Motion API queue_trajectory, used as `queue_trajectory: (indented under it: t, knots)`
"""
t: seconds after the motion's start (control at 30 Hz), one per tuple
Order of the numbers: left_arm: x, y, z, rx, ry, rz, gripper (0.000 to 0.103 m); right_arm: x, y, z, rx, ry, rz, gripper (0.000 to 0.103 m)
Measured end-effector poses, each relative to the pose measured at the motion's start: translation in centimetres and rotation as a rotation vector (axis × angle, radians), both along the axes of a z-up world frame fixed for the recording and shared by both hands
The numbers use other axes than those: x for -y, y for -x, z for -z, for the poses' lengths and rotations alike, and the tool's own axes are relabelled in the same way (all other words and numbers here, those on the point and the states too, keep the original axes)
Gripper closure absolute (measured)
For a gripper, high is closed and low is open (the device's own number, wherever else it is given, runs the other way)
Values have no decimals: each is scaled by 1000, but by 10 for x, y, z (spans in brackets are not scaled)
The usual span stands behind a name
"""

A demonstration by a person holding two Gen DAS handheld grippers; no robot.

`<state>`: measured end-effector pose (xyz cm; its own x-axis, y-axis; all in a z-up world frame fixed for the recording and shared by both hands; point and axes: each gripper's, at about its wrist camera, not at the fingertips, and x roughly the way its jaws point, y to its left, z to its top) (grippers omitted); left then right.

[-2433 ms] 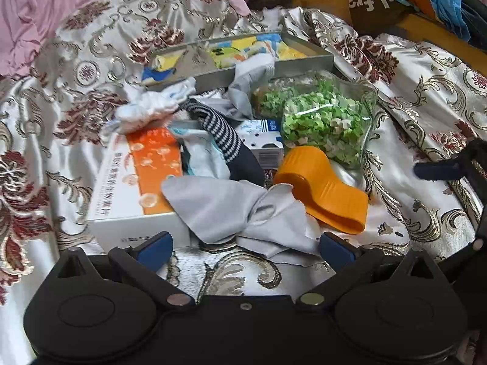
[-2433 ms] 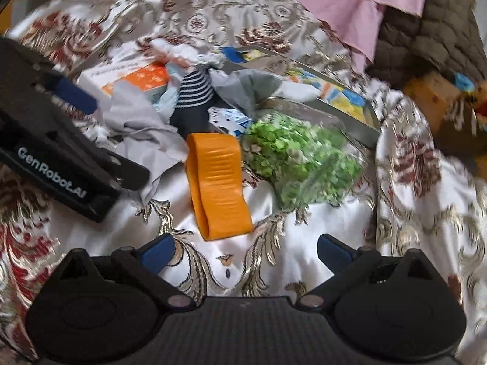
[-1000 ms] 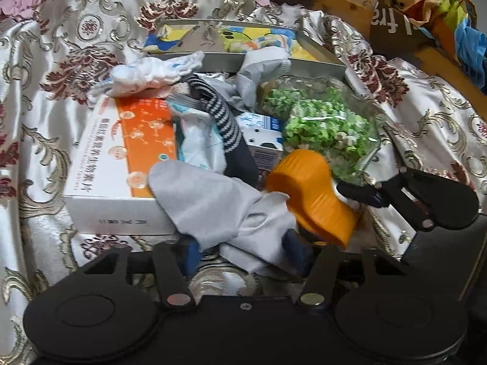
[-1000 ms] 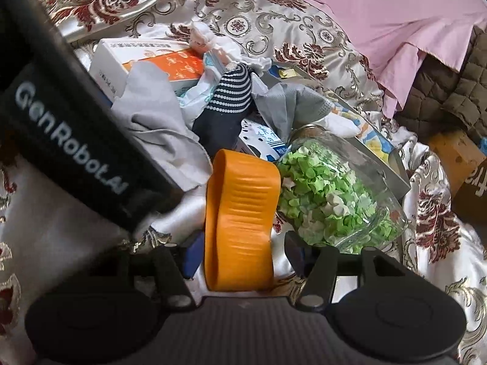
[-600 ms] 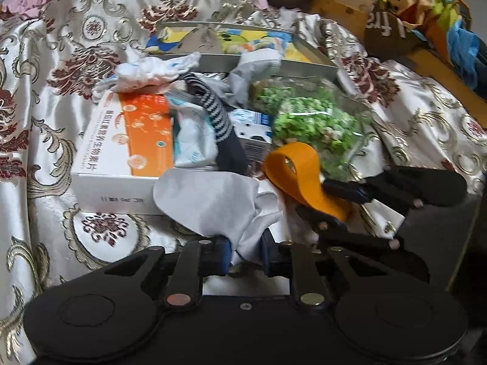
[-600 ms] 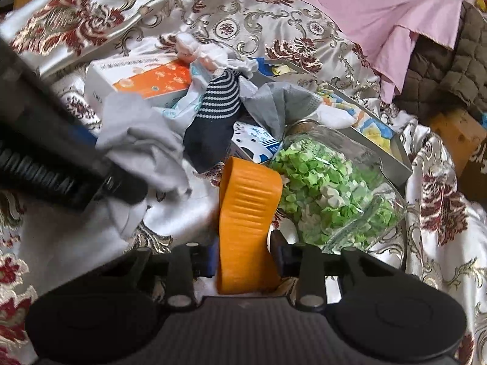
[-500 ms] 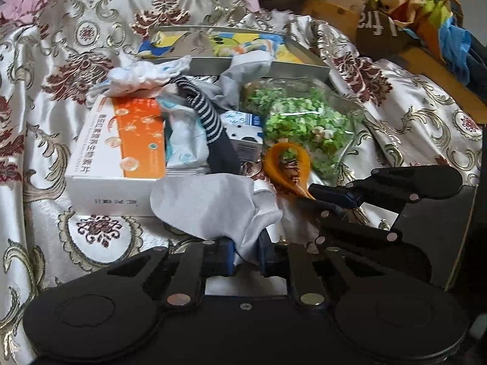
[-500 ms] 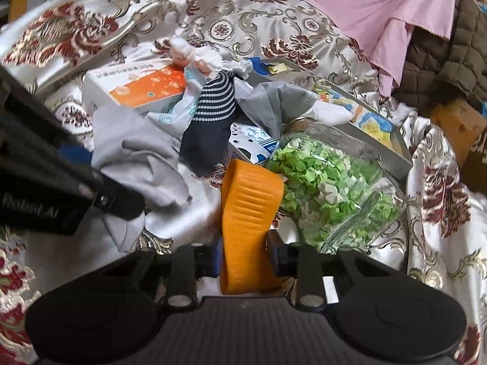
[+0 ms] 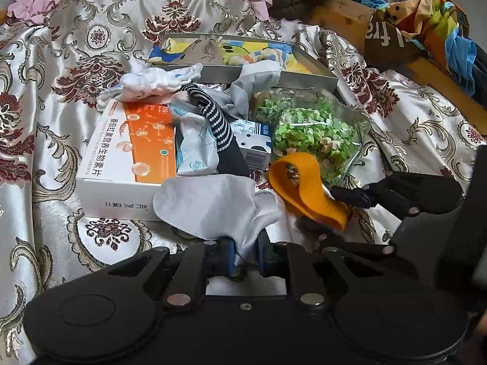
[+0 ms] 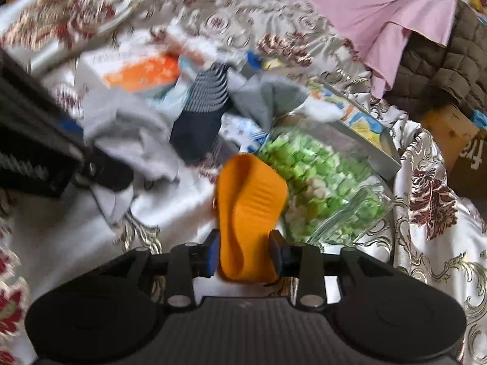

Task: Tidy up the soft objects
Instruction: 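Carry the grey cloth with the left tool while the right tool carries the orange strap over the tray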

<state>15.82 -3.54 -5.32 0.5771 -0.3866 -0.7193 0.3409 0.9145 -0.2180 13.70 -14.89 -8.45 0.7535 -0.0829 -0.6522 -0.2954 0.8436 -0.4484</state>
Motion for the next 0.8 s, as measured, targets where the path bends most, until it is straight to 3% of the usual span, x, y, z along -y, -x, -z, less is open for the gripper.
queue_trajectory:
  t: [0.13, 0.2, 0.27, 0.37, 0.8]
  knots:
    - [0, -1, 1, -1, 5, -1, 88, -5, -7, 8, 17, 49, 6, 57]
    - [-1, -3, 2, -3, 14, -3, 88, -4, -11, 10, 11, 38, 12, 61]
    - [-3, -4, 2, 2, 19, -6, 88, -3, -12, 10, 2, 17, 11, 79]
    - [-4, -4, 0, 20, 32, -9, 88, -2, -10, 6, 12, -2, 13, 90]
    - [-12, 12, -28, 161, 135, -29, 88, 28, 12, -41, 87, -246, 68, 95]
